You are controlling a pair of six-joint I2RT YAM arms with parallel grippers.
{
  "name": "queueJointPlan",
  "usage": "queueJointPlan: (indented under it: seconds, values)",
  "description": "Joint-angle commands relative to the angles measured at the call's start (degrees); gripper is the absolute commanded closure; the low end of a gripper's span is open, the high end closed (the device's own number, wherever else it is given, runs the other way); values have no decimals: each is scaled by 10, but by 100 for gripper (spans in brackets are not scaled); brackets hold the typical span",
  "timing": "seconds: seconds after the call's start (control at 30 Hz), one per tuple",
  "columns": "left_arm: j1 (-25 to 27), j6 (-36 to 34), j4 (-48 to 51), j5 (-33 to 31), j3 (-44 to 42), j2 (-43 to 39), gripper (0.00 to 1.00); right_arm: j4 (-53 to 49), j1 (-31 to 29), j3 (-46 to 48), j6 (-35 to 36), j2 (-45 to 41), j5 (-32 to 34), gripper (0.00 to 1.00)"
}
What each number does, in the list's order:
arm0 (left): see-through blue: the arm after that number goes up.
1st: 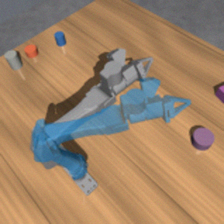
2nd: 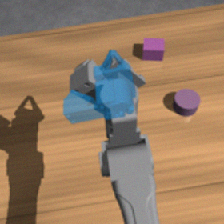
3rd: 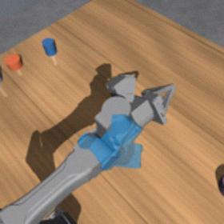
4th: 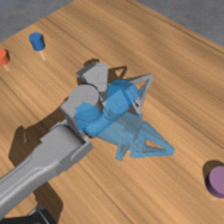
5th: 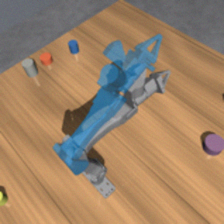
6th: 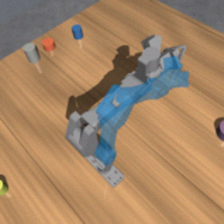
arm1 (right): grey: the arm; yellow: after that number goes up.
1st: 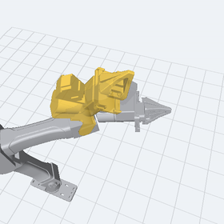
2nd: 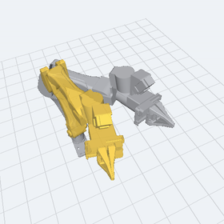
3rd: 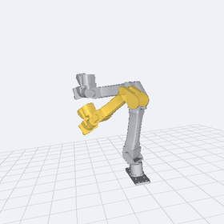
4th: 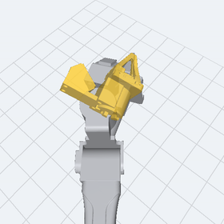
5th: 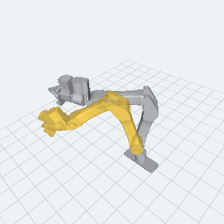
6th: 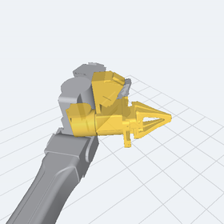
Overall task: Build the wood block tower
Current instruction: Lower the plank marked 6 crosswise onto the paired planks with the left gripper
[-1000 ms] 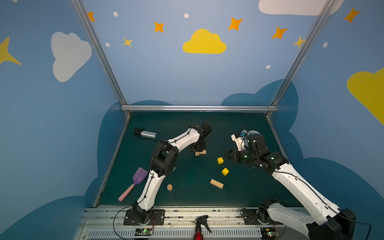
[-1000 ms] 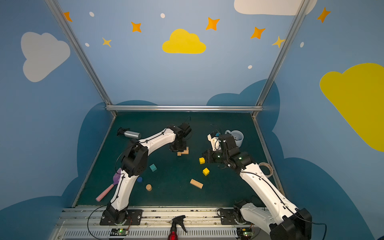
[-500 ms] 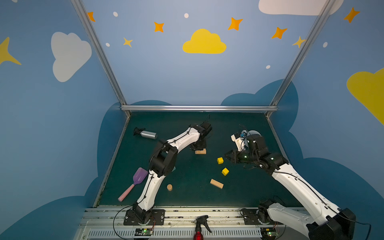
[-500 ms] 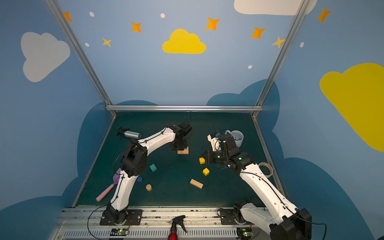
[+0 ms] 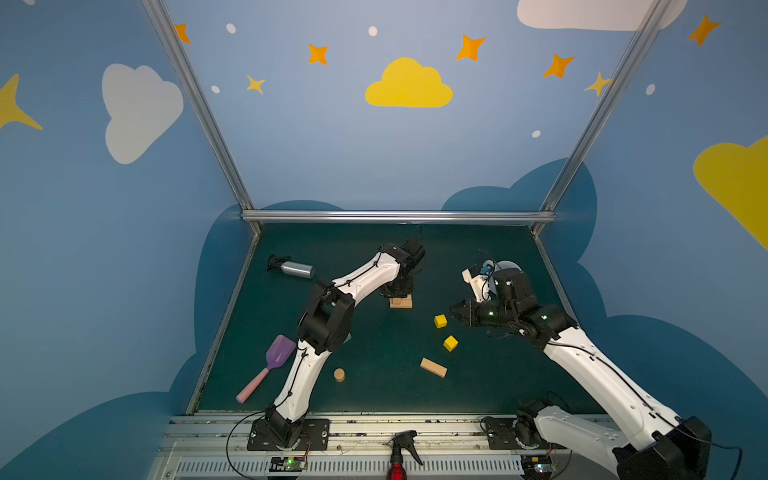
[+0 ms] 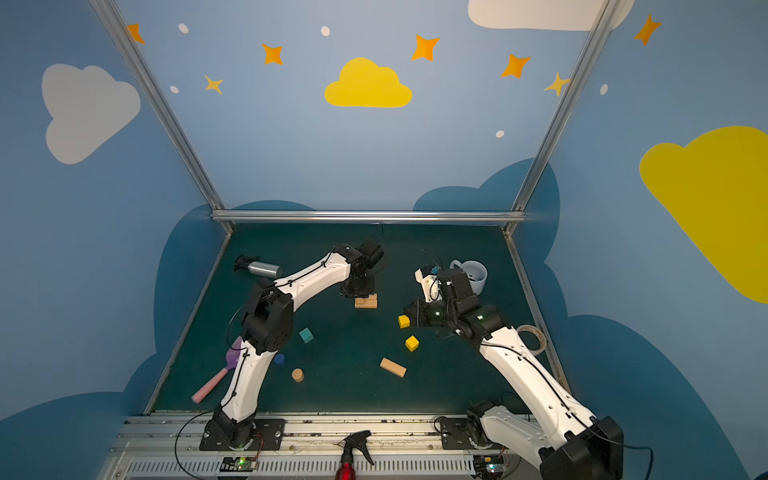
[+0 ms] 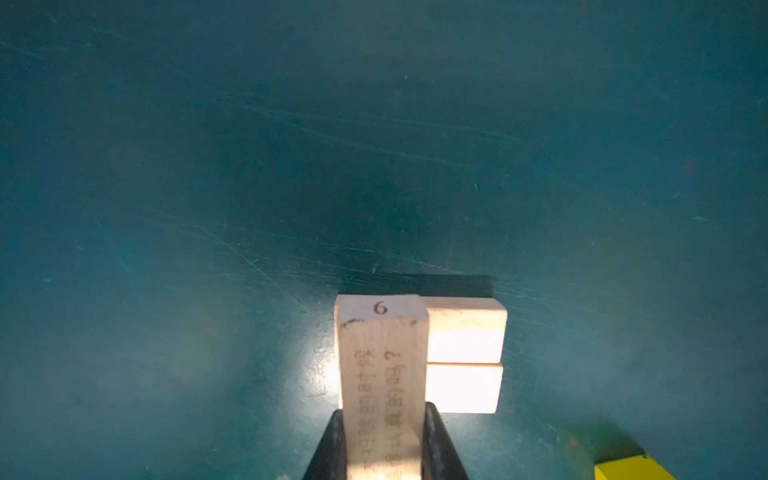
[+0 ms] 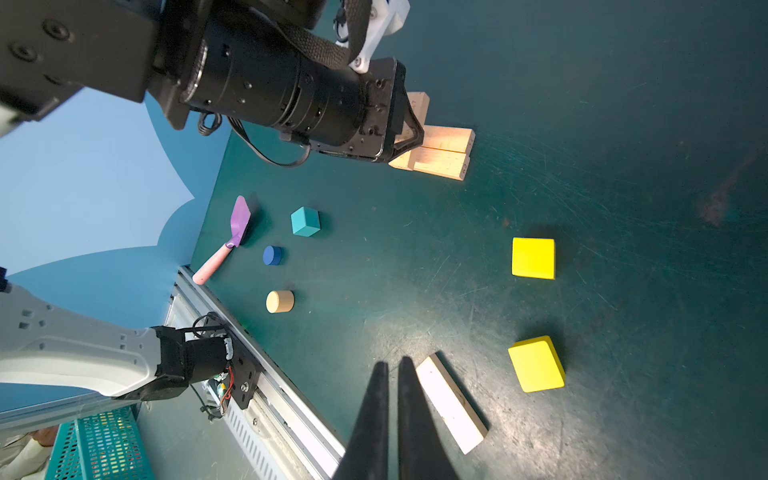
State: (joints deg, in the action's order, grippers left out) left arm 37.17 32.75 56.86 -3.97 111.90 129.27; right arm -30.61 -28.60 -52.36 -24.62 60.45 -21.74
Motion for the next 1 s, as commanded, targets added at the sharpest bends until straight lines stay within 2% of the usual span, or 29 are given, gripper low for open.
queueJointPlan:
  seconds: [0.0,0.33,0.67,0.97]
  values:
    - [-3,-8,16,-4,10,15,81,7,-2,3,-3,-11,0,92]
    - [-3,-12,15,-1,7,25,80,6,-1,7,-3,-12,1,92]
    - [-6,-16,16,-1,12,34,75,7,-1,9,-4,-13,1,92]
    - [-5,-16,12,0,10,32,61,6,-2,10,-5,-20,2,92]
